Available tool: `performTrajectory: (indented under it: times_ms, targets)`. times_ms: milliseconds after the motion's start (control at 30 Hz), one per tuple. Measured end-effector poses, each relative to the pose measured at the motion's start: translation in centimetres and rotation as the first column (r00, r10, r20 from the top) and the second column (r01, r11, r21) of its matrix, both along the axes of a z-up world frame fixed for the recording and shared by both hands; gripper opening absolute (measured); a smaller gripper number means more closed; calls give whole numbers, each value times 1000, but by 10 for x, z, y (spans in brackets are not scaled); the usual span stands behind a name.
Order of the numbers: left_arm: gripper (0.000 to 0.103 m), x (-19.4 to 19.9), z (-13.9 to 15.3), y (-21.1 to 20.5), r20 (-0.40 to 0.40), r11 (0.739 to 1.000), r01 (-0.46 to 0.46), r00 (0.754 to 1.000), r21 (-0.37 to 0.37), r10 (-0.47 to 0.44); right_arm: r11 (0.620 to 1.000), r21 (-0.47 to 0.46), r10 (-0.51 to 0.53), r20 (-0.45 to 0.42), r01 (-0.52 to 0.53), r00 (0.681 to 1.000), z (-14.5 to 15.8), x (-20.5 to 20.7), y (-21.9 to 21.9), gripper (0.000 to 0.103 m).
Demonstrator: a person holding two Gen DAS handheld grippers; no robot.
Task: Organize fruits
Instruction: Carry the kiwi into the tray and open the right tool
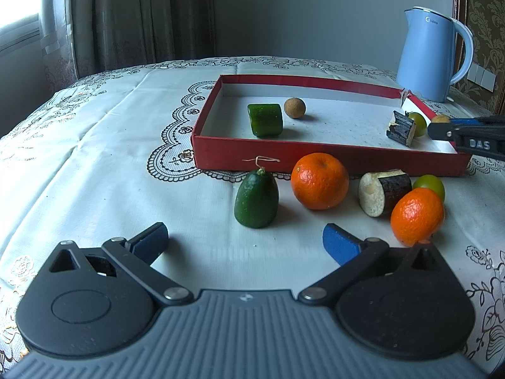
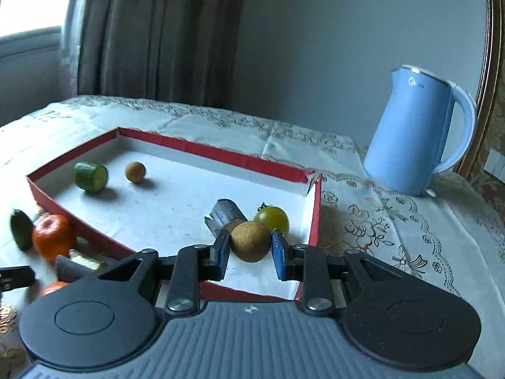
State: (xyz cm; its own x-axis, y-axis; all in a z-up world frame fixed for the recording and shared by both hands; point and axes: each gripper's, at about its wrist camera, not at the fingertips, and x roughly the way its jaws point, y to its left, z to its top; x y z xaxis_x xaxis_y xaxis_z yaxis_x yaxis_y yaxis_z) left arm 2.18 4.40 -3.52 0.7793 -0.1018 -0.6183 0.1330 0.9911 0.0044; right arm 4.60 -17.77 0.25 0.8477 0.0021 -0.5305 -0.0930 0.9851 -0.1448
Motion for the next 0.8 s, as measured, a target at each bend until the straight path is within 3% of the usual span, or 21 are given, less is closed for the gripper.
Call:
performTrajectory:
  times_ms: [433, 800]
  targets:
    - [103, 0, 0, 0, 0, 1000, 0, 1000, 0, 0, 997, 55, -48, -126, 55, 991, -15, 31, -11, 28]
    - [103, 0, 0, 0, 0, 1000, 0, 1000, 0, 0, 996, 75, -31, -135, 41, 990, -15, 33, -13, 28]
